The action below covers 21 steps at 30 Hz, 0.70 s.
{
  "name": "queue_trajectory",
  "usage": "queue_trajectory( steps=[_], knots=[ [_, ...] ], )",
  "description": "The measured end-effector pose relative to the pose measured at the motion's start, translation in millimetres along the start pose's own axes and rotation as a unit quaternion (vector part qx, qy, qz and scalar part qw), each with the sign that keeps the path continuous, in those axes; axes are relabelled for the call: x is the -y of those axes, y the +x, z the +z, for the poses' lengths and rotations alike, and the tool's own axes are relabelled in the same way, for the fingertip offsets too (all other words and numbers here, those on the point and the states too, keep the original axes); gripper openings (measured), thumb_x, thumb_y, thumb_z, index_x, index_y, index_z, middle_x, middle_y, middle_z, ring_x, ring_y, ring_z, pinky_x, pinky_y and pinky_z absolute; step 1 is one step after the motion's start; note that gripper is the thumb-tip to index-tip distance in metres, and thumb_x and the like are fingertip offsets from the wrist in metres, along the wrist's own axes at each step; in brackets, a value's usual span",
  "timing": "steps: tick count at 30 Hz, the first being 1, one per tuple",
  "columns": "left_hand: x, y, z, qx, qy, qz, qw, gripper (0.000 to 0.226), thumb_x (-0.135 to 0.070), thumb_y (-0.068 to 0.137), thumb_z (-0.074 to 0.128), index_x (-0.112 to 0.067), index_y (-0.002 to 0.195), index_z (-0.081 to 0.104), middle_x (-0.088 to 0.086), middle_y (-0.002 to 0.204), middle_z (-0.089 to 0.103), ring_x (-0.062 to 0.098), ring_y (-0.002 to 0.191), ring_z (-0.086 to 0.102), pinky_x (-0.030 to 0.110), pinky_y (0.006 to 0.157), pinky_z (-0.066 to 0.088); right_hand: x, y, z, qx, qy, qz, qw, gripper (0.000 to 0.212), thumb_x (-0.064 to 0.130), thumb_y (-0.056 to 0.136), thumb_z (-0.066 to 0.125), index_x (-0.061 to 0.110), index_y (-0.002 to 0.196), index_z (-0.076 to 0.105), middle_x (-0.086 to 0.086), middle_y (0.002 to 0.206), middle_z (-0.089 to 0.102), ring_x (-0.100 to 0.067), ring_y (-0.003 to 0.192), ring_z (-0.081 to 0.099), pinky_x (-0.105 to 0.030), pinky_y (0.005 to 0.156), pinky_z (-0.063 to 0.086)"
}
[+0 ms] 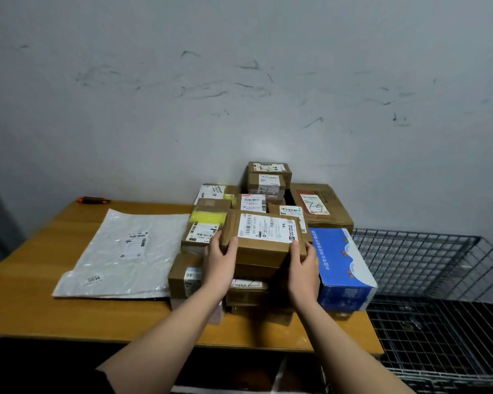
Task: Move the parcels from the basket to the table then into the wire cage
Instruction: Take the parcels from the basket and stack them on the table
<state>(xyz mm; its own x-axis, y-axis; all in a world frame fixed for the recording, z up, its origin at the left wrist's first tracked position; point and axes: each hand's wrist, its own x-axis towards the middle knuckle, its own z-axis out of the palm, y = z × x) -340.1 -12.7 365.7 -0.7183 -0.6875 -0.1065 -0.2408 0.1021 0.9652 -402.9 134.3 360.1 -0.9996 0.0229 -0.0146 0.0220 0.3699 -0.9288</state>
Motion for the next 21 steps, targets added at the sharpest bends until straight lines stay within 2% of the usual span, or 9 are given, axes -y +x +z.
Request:
queue_trajectory(
  steps=[4,10,13,21],
  knots=[
    [6.1,-1.1,6.2,-0.018,0.030,-0.009,0.999,0.053,-0.050,0.095,0.043,-0.029,0.143,0.034,0.006,0.143,0.036,0.027,0.123,0.045,0.041,0.097,0.040,-8.4,6.0,1.0,0.015,-0.011,0.006,1.000,0.058,0.061,0.095,0.034,0.028,0.143,0.035,-0.004,0.144,0.043,-0.026,0.127,0.045,-0.046,0.103,0.039],
    [14.7,5.3,6.7,0.041,0.040,-0.060,0.997,0.064,-0.058,0.093,0.040,-0.034,0.149,0.020,0.006,0.151,0.029,0.033,0.132,0.038,0.055,0.107,0.035,-13.7,11.8,6.6,0.053,0.027,0.038,0.998,0.061,0.062,0.094,0.037,0.028,0.144,0.033,-0.005,0.144,0.044,-0.026,0.128,0.044,-0.050,0.106,0.036],
    [11.6,7.3,5.1,0.058,0.027,-0.075,0.995,0.067,-0.056,0.093,0.042,-0.032,0.150,0.015,0.007,0.152,0.030,0.033,0.134,0.037,0.056,0.108,0.033,-13.3,14.6,6.3,0.065,0.043,0.042,0.996,0.064,0.063,0.093,0.040,0.028,0.145,0.030,-0.005,0.144,0.043,-0.026,0.127,0.044,-0.049,0.106,0.037],
    [12.4,5.4,-6.0,0.058,0.012,-0.076,0.995,0.063,-0.055,0.092,0.045,-0.026,0.146,0.026,0.005,0.143,0.041,0.028,0.126,0.045,0.051,0.105,0.039,-7.5,17.0,-2.4,0.057,-0.003,0.019,0.998,0.060,0.052,0.094,0.048,0.021,0.143,0.032,-0.005,0.146,0.041,-0.025,0.129,0.043,-0.046,0.106,0.039]
  ],
)
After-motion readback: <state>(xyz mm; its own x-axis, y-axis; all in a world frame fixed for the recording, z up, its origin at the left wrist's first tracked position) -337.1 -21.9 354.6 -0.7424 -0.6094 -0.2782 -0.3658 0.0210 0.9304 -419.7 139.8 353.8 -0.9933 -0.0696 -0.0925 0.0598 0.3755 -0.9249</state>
